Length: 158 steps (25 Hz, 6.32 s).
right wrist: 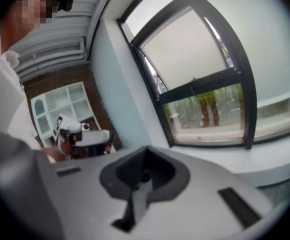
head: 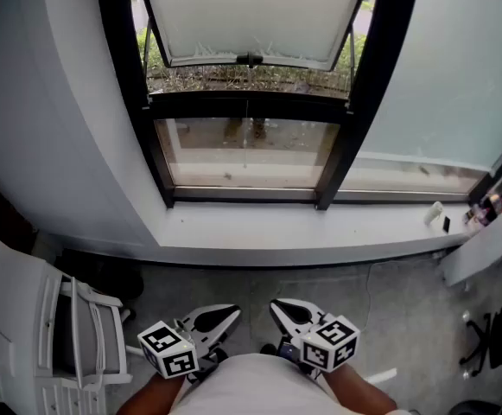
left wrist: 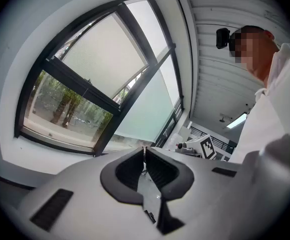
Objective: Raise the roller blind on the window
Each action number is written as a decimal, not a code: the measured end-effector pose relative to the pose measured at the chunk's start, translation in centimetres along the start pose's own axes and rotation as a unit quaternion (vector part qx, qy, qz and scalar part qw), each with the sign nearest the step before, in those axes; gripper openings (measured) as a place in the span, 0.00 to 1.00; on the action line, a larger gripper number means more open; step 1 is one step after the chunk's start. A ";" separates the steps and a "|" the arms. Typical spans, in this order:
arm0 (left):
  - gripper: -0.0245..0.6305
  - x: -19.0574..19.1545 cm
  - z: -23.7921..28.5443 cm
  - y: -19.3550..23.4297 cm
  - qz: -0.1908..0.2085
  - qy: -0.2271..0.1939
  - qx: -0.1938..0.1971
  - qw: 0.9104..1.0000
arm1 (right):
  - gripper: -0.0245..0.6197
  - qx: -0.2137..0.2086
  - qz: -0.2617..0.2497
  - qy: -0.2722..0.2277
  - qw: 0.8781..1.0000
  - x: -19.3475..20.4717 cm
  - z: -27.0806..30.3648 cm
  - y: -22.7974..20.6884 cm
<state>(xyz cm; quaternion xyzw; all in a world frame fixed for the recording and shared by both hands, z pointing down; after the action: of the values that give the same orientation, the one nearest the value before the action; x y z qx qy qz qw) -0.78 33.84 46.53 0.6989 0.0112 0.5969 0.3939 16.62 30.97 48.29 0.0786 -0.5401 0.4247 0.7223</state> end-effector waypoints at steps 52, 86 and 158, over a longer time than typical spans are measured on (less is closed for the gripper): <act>0.09 -6.2 6.9 11.6 -0.002 -0.016 -0.069 0.998 | 0.09 -0.063 0.013 0.011 0.998 -7.7 12.7 -10.8; 0.09 -20.2 7.9 32.3 0.002 0.027 -0.019 0.999 | 0.09 0.027 0.043 -0.015 0.999 -18.1 31.0 -15.0; 0.09 -31.8 20.3 43.8 0.248 0.098 -0.108 0.958 | 0.13 0.109 -0.185 -0.027 0.976 -33.4 38.1 -27.3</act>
<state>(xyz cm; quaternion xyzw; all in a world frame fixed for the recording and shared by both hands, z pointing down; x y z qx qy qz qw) -12.73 -22.73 45.42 0.5712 -0.1878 0.7391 0.3036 6.63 -25.63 44.88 0.2668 -0.4858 0.3374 0.7609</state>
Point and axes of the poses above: the fingertips, and each gripper's own axes: z forward along the fingers, y to its left, x out of its underside, the point moved 7 cm from there along -z, backward along the fingers, and after that the axes turned 6 degrees about x, right-handed, at the moved point
